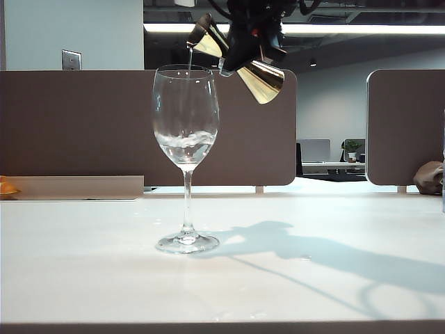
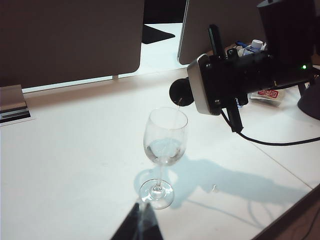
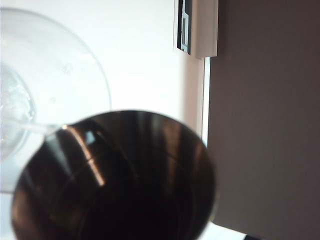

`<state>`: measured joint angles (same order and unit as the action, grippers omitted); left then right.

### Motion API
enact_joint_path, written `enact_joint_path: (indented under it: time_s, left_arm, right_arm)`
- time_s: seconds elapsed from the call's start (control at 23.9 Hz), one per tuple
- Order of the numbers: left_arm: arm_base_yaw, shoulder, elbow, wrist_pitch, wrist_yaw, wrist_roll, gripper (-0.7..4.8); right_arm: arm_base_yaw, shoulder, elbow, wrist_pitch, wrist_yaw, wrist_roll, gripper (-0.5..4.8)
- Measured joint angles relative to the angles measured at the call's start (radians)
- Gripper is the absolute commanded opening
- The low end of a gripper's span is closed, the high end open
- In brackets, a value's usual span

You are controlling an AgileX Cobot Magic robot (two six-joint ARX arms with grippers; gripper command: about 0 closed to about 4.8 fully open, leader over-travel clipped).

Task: Pick up the jigger and pour the water inside into the glass.

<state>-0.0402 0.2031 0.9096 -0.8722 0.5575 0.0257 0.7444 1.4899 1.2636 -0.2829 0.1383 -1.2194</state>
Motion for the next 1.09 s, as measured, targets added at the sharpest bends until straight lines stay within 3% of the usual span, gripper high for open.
enact_joint_path:
  time_s: [0.67,1.09]
  left_arm:
    - [0.000,0.000,0.000,0.000,0.000,0.000,-0.03]
    - [0.000,0.000,0.000,0.000,0.000,0.000,-0.03]
  right_arm:
    - [-0.002,0.006,0.045,0.100,0.095,-0.174,-0.01]
    - [-0.002,0.012,0.069,0.090,0.086,-0.265,-0.01]
